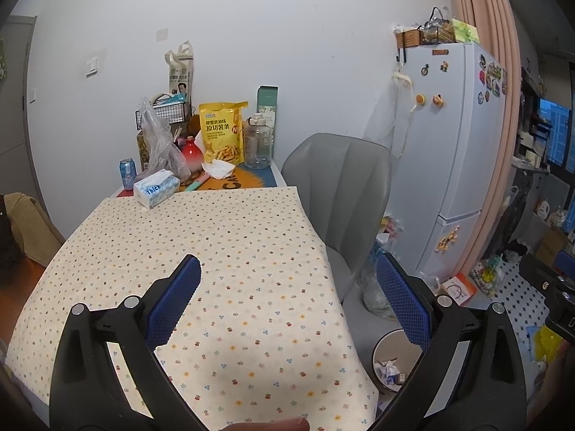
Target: Collect trash
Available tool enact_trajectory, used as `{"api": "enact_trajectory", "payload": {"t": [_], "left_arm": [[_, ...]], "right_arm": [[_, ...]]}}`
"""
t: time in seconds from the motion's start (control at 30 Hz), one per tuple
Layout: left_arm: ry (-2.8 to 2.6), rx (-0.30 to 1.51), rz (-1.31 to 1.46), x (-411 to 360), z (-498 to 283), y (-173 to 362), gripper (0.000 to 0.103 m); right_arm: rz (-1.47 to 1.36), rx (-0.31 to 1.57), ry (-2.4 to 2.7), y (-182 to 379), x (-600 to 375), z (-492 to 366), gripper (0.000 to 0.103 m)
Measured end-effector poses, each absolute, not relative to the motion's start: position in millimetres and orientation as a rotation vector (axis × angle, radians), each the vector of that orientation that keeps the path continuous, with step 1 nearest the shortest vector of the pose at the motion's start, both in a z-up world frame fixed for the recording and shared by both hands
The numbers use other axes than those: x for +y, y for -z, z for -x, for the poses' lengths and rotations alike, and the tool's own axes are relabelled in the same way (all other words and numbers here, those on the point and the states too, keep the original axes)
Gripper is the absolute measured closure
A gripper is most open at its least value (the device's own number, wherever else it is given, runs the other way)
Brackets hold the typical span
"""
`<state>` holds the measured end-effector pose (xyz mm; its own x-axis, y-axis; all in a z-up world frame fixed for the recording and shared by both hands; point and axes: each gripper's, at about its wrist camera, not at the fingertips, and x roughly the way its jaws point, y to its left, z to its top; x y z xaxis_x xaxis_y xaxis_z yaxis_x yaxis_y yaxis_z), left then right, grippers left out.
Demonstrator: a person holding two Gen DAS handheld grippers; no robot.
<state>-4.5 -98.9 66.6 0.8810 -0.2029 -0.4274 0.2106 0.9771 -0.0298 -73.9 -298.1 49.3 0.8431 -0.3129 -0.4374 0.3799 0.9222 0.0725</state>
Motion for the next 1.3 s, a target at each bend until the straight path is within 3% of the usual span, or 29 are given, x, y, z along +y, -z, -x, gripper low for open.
{"api": "enact_trajectory", "payload": {"t": [1.3], "left_arm": [[0.195, 0.457, -0.016, -91, 0, -59, 0.006]], "right_arm": [[-0.124, 0.459, 0.368, -36, -284, 63, 0.008]]}}
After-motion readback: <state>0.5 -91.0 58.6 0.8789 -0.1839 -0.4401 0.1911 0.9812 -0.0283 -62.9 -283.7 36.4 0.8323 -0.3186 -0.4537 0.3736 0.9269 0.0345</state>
